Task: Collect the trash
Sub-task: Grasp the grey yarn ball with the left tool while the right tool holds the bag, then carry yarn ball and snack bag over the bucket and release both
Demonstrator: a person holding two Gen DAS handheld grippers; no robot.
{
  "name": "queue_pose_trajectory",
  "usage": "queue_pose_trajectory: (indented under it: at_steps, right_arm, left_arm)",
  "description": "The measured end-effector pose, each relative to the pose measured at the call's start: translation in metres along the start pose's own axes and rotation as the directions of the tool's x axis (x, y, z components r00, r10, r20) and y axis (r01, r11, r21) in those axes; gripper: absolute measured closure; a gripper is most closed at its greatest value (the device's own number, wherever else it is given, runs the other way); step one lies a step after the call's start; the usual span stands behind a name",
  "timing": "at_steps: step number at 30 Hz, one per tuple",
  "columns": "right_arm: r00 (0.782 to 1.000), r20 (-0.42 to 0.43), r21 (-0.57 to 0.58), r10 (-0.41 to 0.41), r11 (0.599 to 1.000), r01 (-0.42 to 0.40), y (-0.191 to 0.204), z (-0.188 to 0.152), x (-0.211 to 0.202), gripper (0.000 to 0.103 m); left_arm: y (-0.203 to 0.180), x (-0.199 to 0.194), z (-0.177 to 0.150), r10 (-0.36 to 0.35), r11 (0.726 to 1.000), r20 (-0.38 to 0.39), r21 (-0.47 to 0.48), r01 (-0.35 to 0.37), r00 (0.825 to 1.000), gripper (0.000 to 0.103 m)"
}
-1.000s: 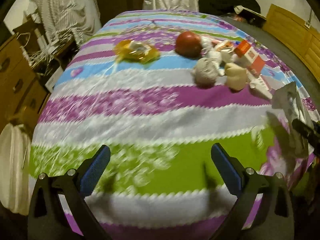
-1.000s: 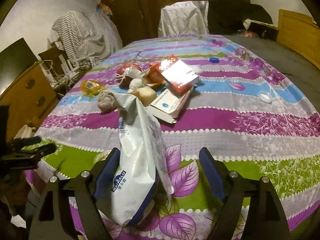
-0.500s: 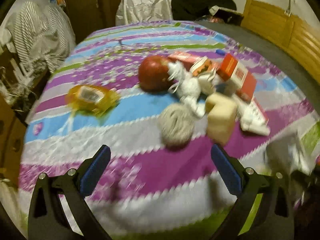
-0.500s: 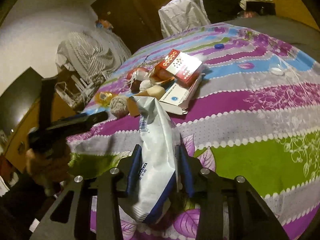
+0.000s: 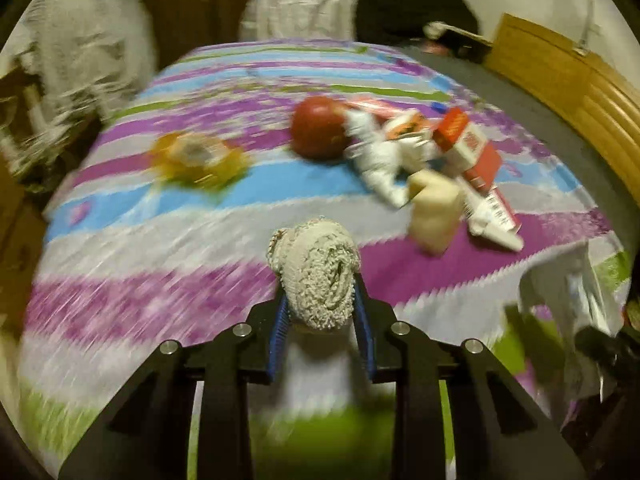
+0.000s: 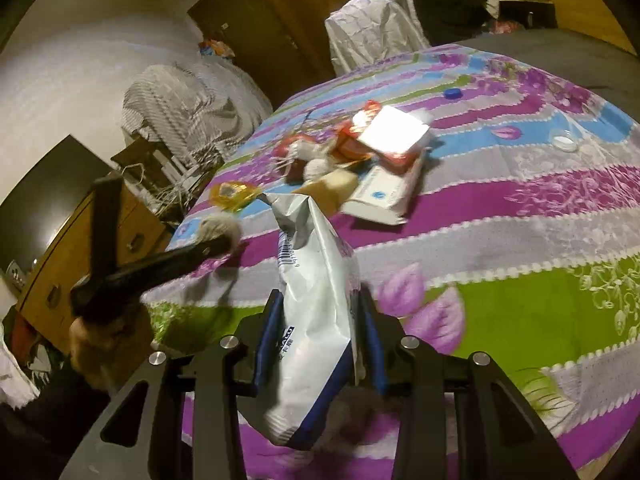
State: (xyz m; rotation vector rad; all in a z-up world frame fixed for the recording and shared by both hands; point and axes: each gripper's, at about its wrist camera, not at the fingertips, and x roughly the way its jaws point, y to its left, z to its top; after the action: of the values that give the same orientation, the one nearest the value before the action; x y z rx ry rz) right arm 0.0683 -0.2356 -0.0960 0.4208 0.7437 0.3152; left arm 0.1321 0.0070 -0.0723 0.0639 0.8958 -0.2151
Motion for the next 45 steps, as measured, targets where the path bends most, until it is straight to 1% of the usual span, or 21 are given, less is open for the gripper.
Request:
queue_pose_trajectory:
  at_steps: [3, 5, 7, 10, 14, 18, 22, 29, 38, 39, 42, 45]
  right_arm:
    - [1.000, -0.026, -0.036, 0.006, 0.999, -0.007, 0.023, -0.003, 0.006, 0.063]
    - [0.999, -0.047, -0.051, 0.007, 0.999, -0.010, 0.036, -0.007, 0.011, 0.063]
    - [0.997, -0.072, -0.066, 0.013, 0.998, -0.018, 0.051, -0.014, 0.016, 0.063]
    - [0.995, -0.095, -0.091, 0.008, 0.996, -0.017, 0.069, -0.023, 0.020, 0.063]
    - [0.993, -0.115, -0.122, -0.003, 0.992, -0.011, 0.093, -0.032, 0.023, 0.063]
    - [0.992, -0.124, -0.149, -0.011, 0.989, -0.008, 0.111, -0.038, 0.023, 0.063]
    - [0.992, -0.124, -0.165, -0.014, 0.986, -0.006, 0.125, -0.037, 0.022, 0.063]
    - [0.992, -0.123, -0.186, -0.013, 0.982, -0.011, 0.140, -0.032, 0.024, 0.063]
    - [0.993, -0.122, -0.217, 0.008, 0.976, -0.034, 0.162, -0.024, 0.025, 0.063]
    - [0.993, -0.119, -0.222, 0.013, 0.974, -0.039, 0.165, -0.022, 0.025, 0.063]
    - [0.994, -0.106, -0.251, 0.040, 0.966, -0.066, 0.186, -0.011, 0.027, 0.063]
    - [0.992, -0.099, -0.287, 0.080, 0.952, -0.106, 0.216, 0.004, 0.033, 0.063]
  left_arm:
    - [0.019, -0.021, -0.018, 0.074, 0.995, -0.024, -0.060, -0.076, 0.997, 0.075]
    - [0.029, -0.035, -0.031, 0.152, 0.984, -0.021, -0.086, -0.153, 0.988, 0.075]
    - [0.037, -0.045, -0.041, 0.202, 0.974, -0.009, -0.105, -0.202, 0.979, 0.075]
    - [0.050, -0.062, -0.054, 0.241, 0.960, 0.005, -0.146, -0.238, 0.970, 0.075]
    - [0.050, -0.076, -0.061, 0.292, 0.948, 0.038, -0.148, -0.283, 0.956, 0.075]
    - [0.056, -0.090, -0.066, 0.316, 0.939, 0.068, -0.163, -0.302, 0.946, 0.075]
    - [0.065, -0.099, -0.066, 0.328, 0.932, 0.085, -0.192, -0.307, 0.941, 0.075]
    - [0.076, -0.113, -0.070, 0.348, 0.922, 0.109, -0.221, -0.319, 0.931, 0.075]
    - [0.087, -0.126, -0.071, 0.359, 0.913, 0.133, -0.256, -0.318, 0.924, 0.075]
    - [0.089, -0.129, -0.071, 0.363, 0.911, 0.138, -0.261, -0.319, 0.922, 0.075]
    - [0.101, -0.143, -0.067, 0.389, 0.899, 0.164, -0.280, -0.336, 0.907, 0.075]
    - [0.124, -0.160, -0.062, 0.427, 0.879, 0.184, -0.313, -0.359, 0.885, 0.075]
